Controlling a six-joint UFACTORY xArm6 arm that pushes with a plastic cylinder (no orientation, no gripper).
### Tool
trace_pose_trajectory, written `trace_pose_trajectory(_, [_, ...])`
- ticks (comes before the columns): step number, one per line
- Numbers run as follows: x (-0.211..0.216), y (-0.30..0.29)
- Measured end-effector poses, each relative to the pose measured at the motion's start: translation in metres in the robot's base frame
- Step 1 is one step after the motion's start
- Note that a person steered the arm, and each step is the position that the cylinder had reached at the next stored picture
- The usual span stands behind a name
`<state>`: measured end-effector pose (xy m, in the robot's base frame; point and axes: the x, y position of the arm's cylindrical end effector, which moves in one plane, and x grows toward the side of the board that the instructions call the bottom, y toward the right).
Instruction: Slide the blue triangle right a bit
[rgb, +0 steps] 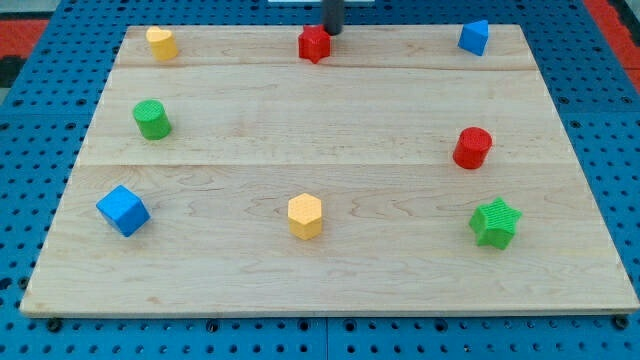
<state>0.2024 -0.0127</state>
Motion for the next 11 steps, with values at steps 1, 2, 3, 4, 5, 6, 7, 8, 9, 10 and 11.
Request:
trace_pose_trajectory(1, [0.045,-0.033])
trace_pose_trajectory(2, [0.096,-0.032])
trace_pose_trajectory(3, [0.027,-0.030])
trace_pose_trajectory(4, [-0.001,-0.117])
trace_pose_trajectory(5, [-0.010,-0.159])
trace_pose_trajectory(6, [-0.011,-0.126])
trace_pose_trajectory(7, [0.006,-0.010])
trace_pose_trajectory(8, [0.042,0.118])
trace_pose_trajectory(9, [0.084,0.225])
trace_pose_trajectory(10, [0.034,0.303])
trace_pose_trajectory(11, [-0.008,0.275])
